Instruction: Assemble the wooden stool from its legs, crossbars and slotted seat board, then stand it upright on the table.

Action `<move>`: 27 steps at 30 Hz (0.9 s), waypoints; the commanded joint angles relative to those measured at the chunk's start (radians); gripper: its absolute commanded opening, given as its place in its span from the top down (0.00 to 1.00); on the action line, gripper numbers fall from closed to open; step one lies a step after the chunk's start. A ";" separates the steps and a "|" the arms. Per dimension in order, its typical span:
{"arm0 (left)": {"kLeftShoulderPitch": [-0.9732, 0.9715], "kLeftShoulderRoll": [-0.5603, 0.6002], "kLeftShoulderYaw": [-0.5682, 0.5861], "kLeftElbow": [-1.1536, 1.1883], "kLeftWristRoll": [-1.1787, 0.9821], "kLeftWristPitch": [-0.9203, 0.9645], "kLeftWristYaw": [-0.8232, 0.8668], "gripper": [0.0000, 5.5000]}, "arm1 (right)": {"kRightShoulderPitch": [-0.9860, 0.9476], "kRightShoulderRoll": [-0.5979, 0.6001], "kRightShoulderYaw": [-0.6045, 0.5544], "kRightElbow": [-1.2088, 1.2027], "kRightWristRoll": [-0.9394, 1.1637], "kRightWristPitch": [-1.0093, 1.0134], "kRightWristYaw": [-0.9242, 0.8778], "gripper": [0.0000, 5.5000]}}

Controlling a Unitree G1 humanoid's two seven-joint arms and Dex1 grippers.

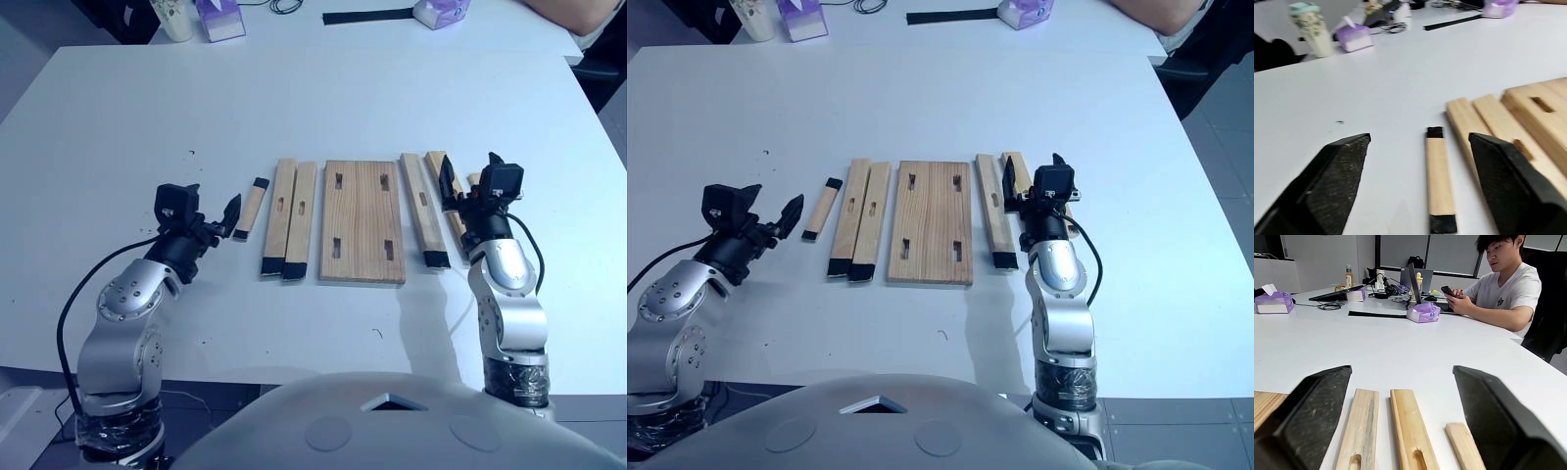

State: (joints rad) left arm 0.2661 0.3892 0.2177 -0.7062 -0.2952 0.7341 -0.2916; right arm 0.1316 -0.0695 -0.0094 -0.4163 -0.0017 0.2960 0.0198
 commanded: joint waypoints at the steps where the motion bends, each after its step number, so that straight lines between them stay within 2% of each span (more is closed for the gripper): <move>1: 0.000 0.045 -0.033 0.075 0.024 0.023 -0.020 0.40 | 0.002 0.004 0.002 -0.010 -0.003 0.006 -0.005 0.31; 11: -0.004 0.036 -0.039 0.211 0.049 -0.004 -0.022 0.40 | -0.020 -0.019 0.001 0.002 -0.001 0.018 0.014 0.31; 20: -0.046 0.015 -0.055 0.164 -0.024 0.017 -0.051 0.40 | -0.015 -0.018 0.011 0.003 -0.006 0.024 0.016 0.31; 27: -0.035 0.052 -0.108 0.211 0.040 -0.049 -0.058 0.40 | -0.016 -0.014 0.018 -0.011 -0.007 0.038 0.015 0.31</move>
State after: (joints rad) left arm 0.2234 0.4227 0.1234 -0.5139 -0.2798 0.6982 -0.3483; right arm 0.1203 -0.0837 0.0017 -0.4158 -0.0036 0.3137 0.0340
